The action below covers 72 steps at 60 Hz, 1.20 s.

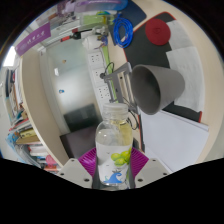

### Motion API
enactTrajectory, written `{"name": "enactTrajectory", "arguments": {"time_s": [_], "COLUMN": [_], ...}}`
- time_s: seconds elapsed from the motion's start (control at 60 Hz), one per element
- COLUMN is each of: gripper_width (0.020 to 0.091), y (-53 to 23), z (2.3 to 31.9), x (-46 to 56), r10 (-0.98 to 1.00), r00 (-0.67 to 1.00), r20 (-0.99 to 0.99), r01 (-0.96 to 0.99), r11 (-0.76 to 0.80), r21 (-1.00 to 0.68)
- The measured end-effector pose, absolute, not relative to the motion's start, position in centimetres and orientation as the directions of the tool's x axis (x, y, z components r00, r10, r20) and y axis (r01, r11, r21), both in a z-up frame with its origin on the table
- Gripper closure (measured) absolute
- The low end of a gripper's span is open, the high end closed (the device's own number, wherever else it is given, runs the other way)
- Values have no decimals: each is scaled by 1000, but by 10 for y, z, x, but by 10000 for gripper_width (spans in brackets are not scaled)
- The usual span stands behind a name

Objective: Pour water

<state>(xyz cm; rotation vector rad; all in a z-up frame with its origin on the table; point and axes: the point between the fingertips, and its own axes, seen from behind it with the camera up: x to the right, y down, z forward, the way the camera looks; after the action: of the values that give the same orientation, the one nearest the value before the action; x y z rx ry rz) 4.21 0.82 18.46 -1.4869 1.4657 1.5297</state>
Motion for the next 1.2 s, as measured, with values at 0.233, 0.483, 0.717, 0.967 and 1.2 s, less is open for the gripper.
{"name": "enactTrajectory", "arguments": {"time_s": [0.233, 0.483, 0.717, 0.967, 1.2], "gripper_width": [673, 672, 669, 670, 668], "y": [5, 17, 22, 21, 25], "z": [233, 242, 199, 110, 64], "x": [87, 203, 293, 324, 319], "r10": [-160, -126, -238, -254, -203], "r00": [507, 989, 962, 962, 976], "r20": [-847, -77, 135, 99, 84], "r01": [-823, -117, 49, -10, -10], "r11": [-380, -344, -337, -397, -422], "r21": [-421, -932, -940, -918, -907]}}
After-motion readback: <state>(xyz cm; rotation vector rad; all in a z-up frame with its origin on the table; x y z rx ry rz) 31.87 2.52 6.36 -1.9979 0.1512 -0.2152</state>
